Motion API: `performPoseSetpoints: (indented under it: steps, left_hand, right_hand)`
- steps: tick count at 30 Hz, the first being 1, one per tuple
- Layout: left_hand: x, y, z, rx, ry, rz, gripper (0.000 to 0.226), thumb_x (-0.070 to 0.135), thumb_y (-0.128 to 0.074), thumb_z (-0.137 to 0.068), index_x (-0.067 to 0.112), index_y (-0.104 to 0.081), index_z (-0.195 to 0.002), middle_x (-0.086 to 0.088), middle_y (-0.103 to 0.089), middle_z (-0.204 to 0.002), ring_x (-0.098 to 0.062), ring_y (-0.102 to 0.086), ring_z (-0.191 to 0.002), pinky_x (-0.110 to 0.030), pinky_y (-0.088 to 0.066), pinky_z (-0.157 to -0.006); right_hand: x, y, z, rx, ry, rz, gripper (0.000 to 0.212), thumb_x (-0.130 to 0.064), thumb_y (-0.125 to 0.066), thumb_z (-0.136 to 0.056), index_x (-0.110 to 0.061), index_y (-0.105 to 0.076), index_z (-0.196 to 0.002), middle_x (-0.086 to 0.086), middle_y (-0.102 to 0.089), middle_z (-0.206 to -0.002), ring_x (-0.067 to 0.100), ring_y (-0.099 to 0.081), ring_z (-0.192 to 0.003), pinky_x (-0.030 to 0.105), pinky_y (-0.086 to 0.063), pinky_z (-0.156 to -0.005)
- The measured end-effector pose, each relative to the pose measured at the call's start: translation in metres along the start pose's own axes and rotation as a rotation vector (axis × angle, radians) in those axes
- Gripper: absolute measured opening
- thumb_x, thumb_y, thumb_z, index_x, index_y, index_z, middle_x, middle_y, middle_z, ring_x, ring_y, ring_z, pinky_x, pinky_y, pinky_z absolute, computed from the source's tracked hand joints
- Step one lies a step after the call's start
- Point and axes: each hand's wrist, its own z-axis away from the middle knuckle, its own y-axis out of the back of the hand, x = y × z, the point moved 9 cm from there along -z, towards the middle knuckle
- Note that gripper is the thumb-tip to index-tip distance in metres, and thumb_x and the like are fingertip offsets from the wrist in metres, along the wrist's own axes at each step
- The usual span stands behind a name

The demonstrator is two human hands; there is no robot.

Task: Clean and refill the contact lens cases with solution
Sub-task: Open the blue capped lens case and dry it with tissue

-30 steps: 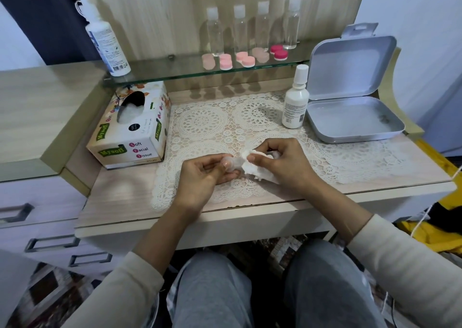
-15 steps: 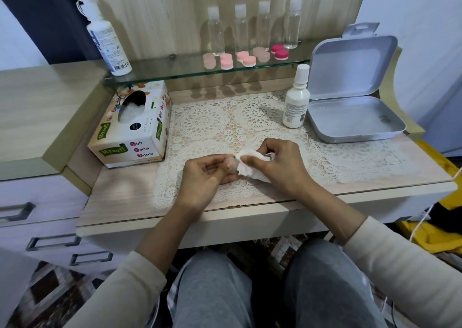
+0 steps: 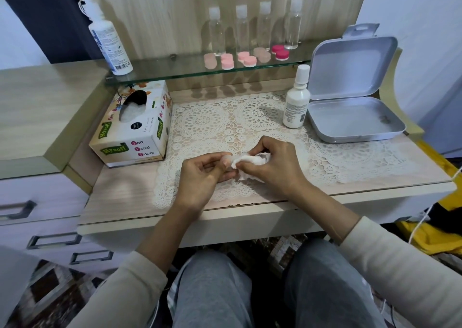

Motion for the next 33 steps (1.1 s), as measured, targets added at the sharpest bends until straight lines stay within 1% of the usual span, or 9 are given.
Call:
performPoseSetpoints:
  steps: [6, 11, 12, 14, 16, 22, 24, 27, 33]
  left_hand:
    - [0.002, -0.003, 0.002, -0.036, -0.038, -0.046, 0.01, 0.002, -0.062, -0.081, 0.008, -0.067, -0.087, 0.0, -0.072, -0.074, -0.017, -0.07, -0.075, -0.02, -0.055, -0.066]
    - [0.006, -0.002, 0.003, -0.031, -0.062, -0.022, 0.015, 0.0, -0.062, -0.078, 0.006, -0.066, -0.091, -0.008, -0.07, -0.084, -0.019, -0.07, -0.077, -0.02, -0.055, -0.069]
    - [0.007, -0.002, 0.003, -0.032, -0.073, -0.016, 0.016, 0.005, -0.065, -0.074, 0.007, -0.066, -0.09, -0.007, -0.071, -0.084, -0.019, -0.07, -0.079, -0.021, -0.056, -0.07]
    - [0.009, -0.002, 0.003, -0.039, -0.087, -0.031, 0.025, 0.013, -0.069, -0.064, 0.009, -0.068, -0.089, -0.003, -0.073, -0.086, -0.021, -0.069, -0.086, -0.025, -0.056, -0.075]
    - [0.008, -0.002, 0.003, -0.053, -0.085, -0.078, 0.029, 0.015, -0.071, -0.061, 0.011, -0.07, -0.09, -0.003, -0.073, -0.088, -0.021, -0.069, -0.088, -0.027, -0.056, -0.077]
    - [0.013, -0.01, 0.005, -0.121, -0.142, -0.24, 0.021, 0.019, -0.071, -0.064, 0.019, -0.073, -0.085, 0.005, -0.071, -0.086, -0.01, -0.064, -0.082, -0.019, -0.052, -0.069]
    - [0.018, -0.012, 0.006, -0.133, -0.187, -0.289, 0.021, 0.016, -0.072, -0.066, 0.016, -0.073, -0.087, 0.004, -0.069, -0.089, -0.007, -0.065, -0.083, -0.018, -0.051, -0.07]
    - [0.025, -0.015, 0.004, -0.157, -0.252, -0.413, 0.035, 0.0, -0.074, -0.069, 0.012, -0.068, -0.101, 0.001, -0.064, -0.101, -0.006, -0.063, -0.085, -0.017, -0.052, -0.074]
    - [0.027, -0.029, 0.001, -0.199, -0.434, -0.936, 0.036, 0.006, -0.075, -0.073, 0.004, -0.067, -0.108, -0.002, -0.058, -0.115, -0.009, -0.056, -0.097, -0.005, -0.039, -0.084]
  right_hand:
    - [0.004, 0.001, -0.001, 0.046, -0.041, -0.029, 0.034, -0.02, -0.074, -0.076, -0.021, -0.046, -0.057, -0.011, -0.049, -0.057, -0.002, -0.043, -0.055, 0.007, -0.035, -0.056]
    - [0.012, 0.0, -0.002, 0.009, -0.117, -0.135, 0.03, -0.012, -0.069, -0.081, -0.021, -0.05, -0.059, -0.009, -0.053, -0.06, 0.001, -0.048, -0.057, 0.01, -0.036, -0.057]
    - [0.017, 0.0, -0.002, -0.013, -0.155, -0.201, 0.03, -0.009, -0.069, -0.08, -0.021, -0.053, -0.058, -0.005, -0.055, -0.061, 0.005, -0.051, -0.059, 0.014, -0.041, -0.06]
    - [0.027, -0.001, 0.002, -0.057, -0.283, -0.488, 0.026, -0.001, -0.069, -0.078, -0.012, -0.056, -0.058, 0.008, -0.06, -0.066, 0.022, -0.06, -0.068, 0.039, -0.055, -0.068]
    - [0.031, -0.009, 0.011, -0.13, -0.442, -0.806, 0.02, 0.01, -0.063, -0.077, -0.001, -0.052, -0.064, 0.019, -0.058, -0.071, 0.034, -0.06, -0.071, 0.051, -0.055, -0.066]
    - [0.038, -0.003, 0.015, -0.162, -0.468, -0.729, 0.021, 0.002, -0.074, -0.063, -0.009, -0.057, -0.056, 0.023, -0.062, -0.076, 0.047, -0.062, -0.08, 0.069, -0.046, -0.076]
    - [0.039, 0.002, 0.014, -0.16, -0.432, -0.664, 0.02, 0.006, -0.074, -0.064, -0.007, -0.058, -0.063, 0.02, -0.065, -0.078, 0.041, -0.064, -0.078, 0.063, -0.049, -0.077]
    - [0.029, 0.012, 0.009, -0.161, -0.301, -0.425, 0.023, 0.008, -0.074, -0.067, -0.01, -0.063, -0.075, 0.014, -0.067, -0.084, 0.023, -0.064, -0.075, 0.036, -0.054, -0.073]
    - [0.016, 0.012, 0.005, -0.142, -0.177, -0.042, 0.026, -0.004, -0.076, -0.07, -0.009, -0.072, -0.096, -0.001, -0.066, -0.085, -0.001, -0.058, -0.072, 0.002, -0.042, -0.067]
